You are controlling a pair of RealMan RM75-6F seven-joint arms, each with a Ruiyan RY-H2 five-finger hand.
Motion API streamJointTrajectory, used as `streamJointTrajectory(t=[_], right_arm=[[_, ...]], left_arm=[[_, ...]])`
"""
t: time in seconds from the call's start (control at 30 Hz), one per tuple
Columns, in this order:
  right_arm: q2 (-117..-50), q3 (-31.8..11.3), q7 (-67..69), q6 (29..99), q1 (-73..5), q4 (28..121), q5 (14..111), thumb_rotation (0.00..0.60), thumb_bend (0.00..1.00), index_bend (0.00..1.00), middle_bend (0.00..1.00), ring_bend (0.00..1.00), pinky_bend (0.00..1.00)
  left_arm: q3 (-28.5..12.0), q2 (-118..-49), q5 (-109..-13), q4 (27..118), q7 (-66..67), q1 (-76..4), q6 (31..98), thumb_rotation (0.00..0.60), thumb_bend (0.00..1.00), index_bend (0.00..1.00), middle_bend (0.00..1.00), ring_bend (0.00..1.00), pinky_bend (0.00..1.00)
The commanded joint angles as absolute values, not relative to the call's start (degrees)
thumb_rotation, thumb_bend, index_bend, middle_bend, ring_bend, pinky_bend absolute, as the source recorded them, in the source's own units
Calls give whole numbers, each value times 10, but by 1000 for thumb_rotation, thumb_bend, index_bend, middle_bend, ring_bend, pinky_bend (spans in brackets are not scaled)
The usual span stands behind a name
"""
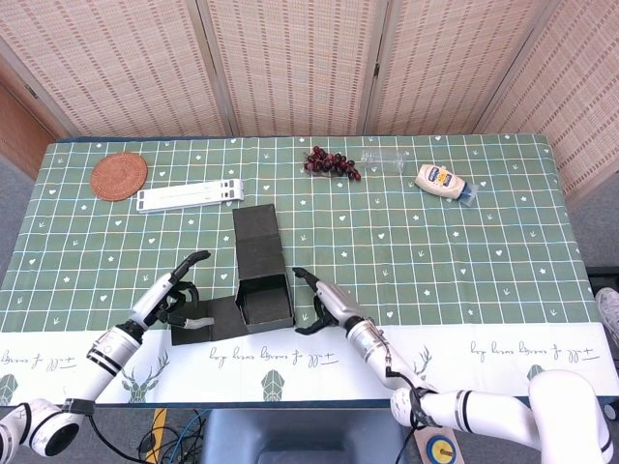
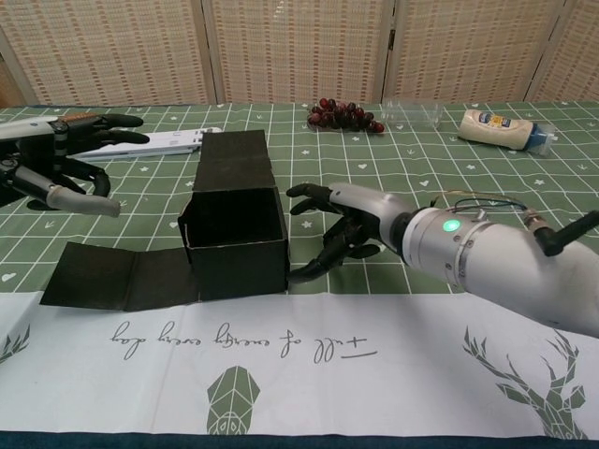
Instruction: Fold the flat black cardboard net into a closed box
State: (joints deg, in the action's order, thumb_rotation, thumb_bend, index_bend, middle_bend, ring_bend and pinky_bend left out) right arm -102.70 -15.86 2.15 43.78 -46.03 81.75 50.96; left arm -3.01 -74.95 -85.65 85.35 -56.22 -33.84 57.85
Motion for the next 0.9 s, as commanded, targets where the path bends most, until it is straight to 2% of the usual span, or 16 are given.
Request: streamJointTrajectory(t=[0.03,0.47,0.53,0.6,0.63,0.77,0.9], right_arm=[[-1042,-165,20,439,-469,802,505,600,0,0,79,748,1000],[-1108,-181,2,455,-495,754,500,600,12,0,107,748,1000],[-1126,-184,-3,471,-497,740,501,600,69,0,145,748,1000],[-1149,-188,-8,491,-499,718,506,600,198,11,213,762,1000],[-1159,-191,-9,497,-500,709,507,600,231,28,236,771,1000],[-1190,-211,-3,511,-504,678,503,600,352,204,372,823,1000],[-1183,-219,16,520,-491,684,518,600,369,302,426,842,1000]], left_arm=[[-29,-749,-858,852,-566,-337,581,600,130,36,70,582,948],[-27,-747,-863,841,-583,-328,595,600,130,36,69,582,948],[-28,-749,-862,839,-584,-325,599,600,130,37,70,582,948],[-30,-751,-859,838,-586,-321,607,600,130,40,70,582,948],[-31,-751,-858,838,-588,-319,609,600,129,44,70,582,948],[-36,-751,-853,841,-588,-310,624,600,130,62,70,584,948],[-40,-743,-849,842,-574,-300,640,600,130,77,69,585,949]])
